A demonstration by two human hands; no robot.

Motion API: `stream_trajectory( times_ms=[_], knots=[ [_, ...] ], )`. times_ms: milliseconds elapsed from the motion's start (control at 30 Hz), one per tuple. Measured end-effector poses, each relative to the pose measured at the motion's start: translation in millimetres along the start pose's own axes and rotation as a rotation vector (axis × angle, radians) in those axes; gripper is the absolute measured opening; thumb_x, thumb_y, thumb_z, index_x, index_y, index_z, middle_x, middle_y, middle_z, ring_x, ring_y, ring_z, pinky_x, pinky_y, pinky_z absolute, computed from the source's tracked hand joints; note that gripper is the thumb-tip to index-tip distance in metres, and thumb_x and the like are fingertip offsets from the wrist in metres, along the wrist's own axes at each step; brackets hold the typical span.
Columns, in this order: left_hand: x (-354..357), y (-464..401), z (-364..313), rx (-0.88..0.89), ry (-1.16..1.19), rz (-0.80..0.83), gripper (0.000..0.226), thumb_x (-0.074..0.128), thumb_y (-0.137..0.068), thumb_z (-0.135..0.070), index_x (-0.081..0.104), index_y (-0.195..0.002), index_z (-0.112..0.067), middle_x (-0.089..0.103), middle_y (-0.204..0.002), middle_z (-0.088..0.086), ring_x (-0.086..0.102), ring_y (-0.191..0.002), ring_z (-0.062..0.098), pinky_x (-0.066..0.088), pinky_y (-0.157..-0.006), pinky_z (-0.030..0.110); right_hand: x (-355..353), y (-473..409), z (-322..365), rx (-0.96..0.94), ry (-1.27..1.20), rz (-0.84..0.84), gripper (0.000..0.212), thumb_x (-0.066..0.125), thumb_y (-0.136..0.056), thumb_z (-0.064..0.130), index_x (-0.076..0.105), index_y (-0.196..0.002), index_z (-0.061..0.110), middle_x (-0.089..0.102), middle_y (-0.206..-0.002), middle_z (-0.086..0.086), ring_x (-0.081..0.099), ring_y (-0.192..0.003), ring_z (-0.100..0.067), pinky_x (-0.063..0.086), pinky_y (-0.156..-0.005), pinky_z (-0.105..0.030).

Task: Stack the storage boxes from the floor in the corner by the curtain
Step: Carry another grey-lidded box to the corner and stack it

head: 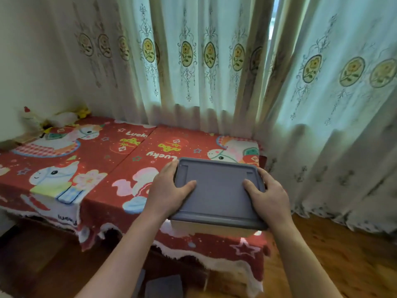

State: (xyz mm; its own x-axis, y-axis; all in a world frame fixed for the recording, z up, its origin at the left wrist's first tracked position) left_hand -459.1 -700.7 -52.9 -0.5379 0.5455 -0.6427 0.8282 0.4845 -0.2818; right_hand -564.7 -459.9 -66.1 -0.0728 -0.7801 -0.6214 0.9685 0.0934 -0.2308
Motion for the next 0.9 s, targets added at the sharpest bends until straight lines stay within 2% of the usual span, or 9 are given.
stream_trajectory(
  times_ms=[67, 167, 267, 367, 467, 600, 767, 900],
  knots=[
    [25, -1, -26, 0.038, 0.025, 0.016, 0.075, 0.074, -0.082, -0.043, 0.043, -0.145, -0.018, 0.048, -0.145, -0.002, 0.047, -0.127, 0.018, 0.036, -0.103, 0.028, -26, -7, -22, 0.027, -0.010, -0.029, 0.063, 0.064, -0.087, 0.052, 0.049, -0.144, 0.028, 0.060, -0.126, -0.007, 0.051, -0.099, -0.016, 0.042, -0.089, -0.033],
    [70, 0, -69, 0.086, 0.053, 0.024, 0.071, 0.075, -0.081, -0.041, 0.046, -0.142, -0.019, 0.052, -0.139, -0.002, 0.051, -0.121, 0.018, 0.037, -0.097, 0.026, -71, -19, -60, 0.079, -0.017, -0.073, 0.066, 0.063, -0.088, 0.053, 0.045, -0.147, 0.028, 0.057, -0.129, -0.006, 0.049, -0.101, -0.014, 0.045, -0.094, -0.037],
    [111, 0, -107, 0.103, 0.079, 0.055, 0.070, 0.075, -0.080, -0.041, 0.048, -0.141, -0.020, 0.053, -0.137, -0.002, 0.052, -0.120, 0.021, 0.043, -0.101, 0.037, -111, -28, -91, 0.105, -0.005, -0.121, 0.066, 0.063, -0.090, 0.052, 0.044, -0.148, 0.026, 0.055, -0.123, -0.003, 0.046, -0.097, -0.012, 0.044, -0.084, -0.031],
    [163, 0, -152, 0.152, 0.113, 0.087, 0.067, 0.077, -0.079, -0.038, 0.050, -0.138, -0.020, 0.056, -0.132, -0.001, 0.053, -0.117, 0.021, 0.043, -0.098, 0.035, -159, -38, -133, 0.133, 0.013, -0.158, 0.065, 0.062, -0.092, 0.050, 0.042, -0.148, 0.025, 0.053, -0.124, -0.004, 0.046, -0.097, -0.013, 0.041, -0.077, -0.028],
    [199, 1, -182, 0.191, 0.144, 0.106, 0.067, 0.078, -0.078, -0.035, 0.051, -0.137, -0.019, 0.057, -0.131, -0.001, 0.053, -0.116, 0.018, 0.041, -0.096, 0.029, -194, -41, -158, 0.165, 0.026, -0.177, 0.065, 0.061, -0.092, 0.050, 0.042, -0.150, 0.025, 0.052, -0.131, -0.007, 0.048, -0.105, -0.017, 0.043, -0.085, -0.031],
    [275, 9, -243, 0.256, 0.178, 0.208, 0.068, 0.076, -0.079, -0.039, 0.049, -0.139, -0.022, 0.056, -0.132, -0.003, 0.052, -0.117, 0.019, 0.043, -0.100, 0.038, -263, -45, -219, 0.228, 0.046, -0.261, 0.065, 0.061, -0.093, 0.049, 0.042, -0.150, 0.025, 0.052, -0.133, -0.009, 0.052, -0.114, -0.024, 0.044, -0.092, -0.035],
    [350, 26, -297, 0.339, 0.233, 0.302, 0.071, 0.073, -0.081, -0.043, 0.043, -0.143, -0.026, 0.053, -0.133, -0.009, 0.047, -0.113, 0.009, 0.040, -0.090, 0.025, -327, -38, -276, 0.319, 0.069, -0.345, 0.066, 0.063, -0.091, 0.050, 0.043, -0.149, 0.024, 0.050, -0.140, -0.006, 0.048, -0.125, -0.024, 0.042, -0.099, -0.036],
    [398, 36, -333, 0.389, 0.266, 0.408, 0.073, 0.072, -0.081, -0.046, 0.040, -0.144, -0.026, 0.051, -0.134, -0.009, 0.048, -0.117, 0.012, 0.046, -0.097, 0.032, -363, -26, -314, 0.391, 0.067, -0.409, 0.067, 0.063, -0.091, 0.050, 0.042, -0.150, 0.025, 0.049, -0.143, -0.005, 0.048, -0.128, -0.024, 0.041, -0.101, -0.037]
  ],
)
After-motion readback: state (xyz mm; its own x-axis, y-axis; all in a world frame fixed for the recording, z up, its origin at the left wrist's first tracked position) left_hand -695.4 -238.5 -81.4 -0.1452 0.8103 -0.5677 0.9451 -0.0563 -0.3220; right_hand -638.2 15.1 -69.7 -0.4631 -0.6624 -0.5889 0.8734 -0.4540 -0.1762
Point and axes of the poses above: each hand's wrist, its own y-axis away from the middle knuckle, its own x-axis out of the palm, z = x × y, the point moved 2 cm from there along -y, towards the middle knuckle
